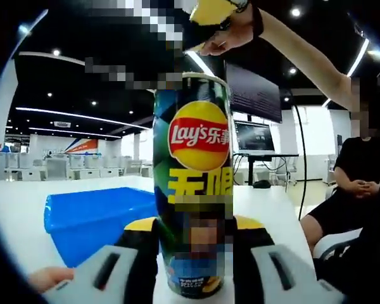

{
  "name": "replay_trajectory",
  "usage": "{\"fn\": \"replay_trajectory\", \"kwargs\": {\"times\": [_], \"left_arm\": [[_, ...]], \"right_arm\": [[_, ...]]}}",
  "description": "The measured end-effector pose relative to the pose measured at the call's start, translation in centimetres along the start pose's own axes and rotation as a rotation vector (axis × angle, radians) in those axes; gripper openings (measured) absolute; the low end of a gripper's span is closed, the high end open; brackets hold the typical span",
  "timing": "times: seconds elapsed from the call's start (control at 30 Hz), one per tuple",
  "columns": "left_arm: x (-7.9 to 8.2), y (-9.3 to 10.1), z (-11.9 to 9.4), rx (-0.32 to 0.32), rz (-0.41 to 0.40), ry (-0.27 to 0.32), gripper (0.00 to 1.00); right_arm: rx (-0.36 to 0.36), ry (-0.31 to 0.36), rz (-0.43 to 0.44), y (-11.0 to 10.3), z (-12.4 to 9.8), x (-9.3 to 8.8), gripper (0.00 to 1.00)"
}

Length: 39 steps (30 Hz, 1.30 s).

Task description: Open the lid of the chip container on the table, take out the chips, place them into the box in front of the container, and close the lid

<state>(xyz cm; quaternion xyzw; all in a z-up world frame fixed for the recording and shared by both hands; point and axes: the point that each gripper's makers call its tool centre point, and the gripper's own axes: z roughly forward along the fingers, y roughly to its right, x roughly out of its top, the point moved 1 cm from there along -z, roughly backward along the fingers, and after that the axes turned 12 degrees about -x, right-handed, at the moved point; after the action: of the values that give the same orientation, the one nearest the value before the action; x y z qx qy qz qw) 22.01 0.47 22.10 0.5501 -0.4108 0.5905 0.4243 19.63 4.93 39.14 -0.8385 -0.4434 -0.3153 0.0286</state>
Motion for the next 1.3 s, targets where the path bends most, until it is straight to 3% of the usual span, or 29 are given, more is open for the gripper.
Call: {"fn": "replay_trajectory", "kwargs": {"times": [0.17,0.2,0.23,0.3,0.33,0.4,0.47,0.5,0.57,0.63,0.7,0.73,0.8,0.9,1.03,1.13,1.3], "left_arm": [[0.0,0.1,0.0,0.002,0.01,0.008,0.45],[0.0,0.0,0.0,0.008,0.005,0.01,0.45],[0.0,0.0,-0.1,0.012,0.0,0.018,0.45],[-0.1,0.1,-0.1,0.018,0.011,0.036,0.45],[0.0,0.0,-0.1,0.02,0.005,0.041,0.45],[0.0,0.0,-0.1,0.025,0.01,0.043,0.45],[-0.1,0.0,-0.1,0.028,0.007,0.048,0.45],[-0.1,0.0,-0.1,0.029,0.007,0.051,0.45],[-0.1,-0.1,0.0,0.031,0.002,0.061,0.45],[-0.1,-0.1,0.0,0.034,0.001,0.061,0.45],[-0.1,-0.1,0.0,0.039,0.003,0.065,0.45],[-0.1,-0.1,0.0,0.042,0.003,0.068,0.45],[-0.1,-0.1,0.0,0.043,0.004,0.07,0.45],[-0.1,-0.2,0.0,0.044,0.001,0.072,0.45],[-0.1,-0.2,0.0,0.044,0.003,0.074,0.45],[-0.1,-0.2,0.0,0.045,0.006,0.074,0.45],[-0.1,-0.2,0.0,0.044,0.006,0.075,0.45]], "right_arm": [[-0.05,0.334,-0.009,2.1,-5.4,0.4,0.2],[-0.096,0.46,0.009,3.3,-6.7,-0.1,0.21],[-0.142,0.577,0.04,4.5,-7.9,-1.1,0.21],[-0.254,0.707,0.107,7.2,-8.9,-4.3,0.23],[-0.306,0.74,0.114,8.5,-8.7,-5.8,0.27],[-0.475,0.799,0.168,12.1,-7.7,-10.4,0.32],[-0.618,0.806,0.237,15.6,-6.1,-14.7,0.36],[-0.708,0.793,0.324,18.1,-4.3,-18.1,0.36],[-0.809,0.736,0.456,21.5,-0.6,-24.0,0.37],[-0.83,0.712,0.563,23.3,3.2,-28.3,0.37],[-0.851,0.702,0.652,24.6,6.0,-31.4,0.38],[-0.869,0.685,0.666,24.0,6.5,-32.3,0.44],[-0.907,0.666,0.67,24.9,8.2,-33.7,0.54],[-0.93,0.561,0.671,25.4,10.8,-35.4,0.68],[-0.947,0.41,0.71,26.0,13.0,-37.4,0.62],[-0.954,0.497,0.71,26.5,12.4,-36.2,0.6],[-0.938,0.454,0.733,26.4,13.0,-36.8,0.6]]}}
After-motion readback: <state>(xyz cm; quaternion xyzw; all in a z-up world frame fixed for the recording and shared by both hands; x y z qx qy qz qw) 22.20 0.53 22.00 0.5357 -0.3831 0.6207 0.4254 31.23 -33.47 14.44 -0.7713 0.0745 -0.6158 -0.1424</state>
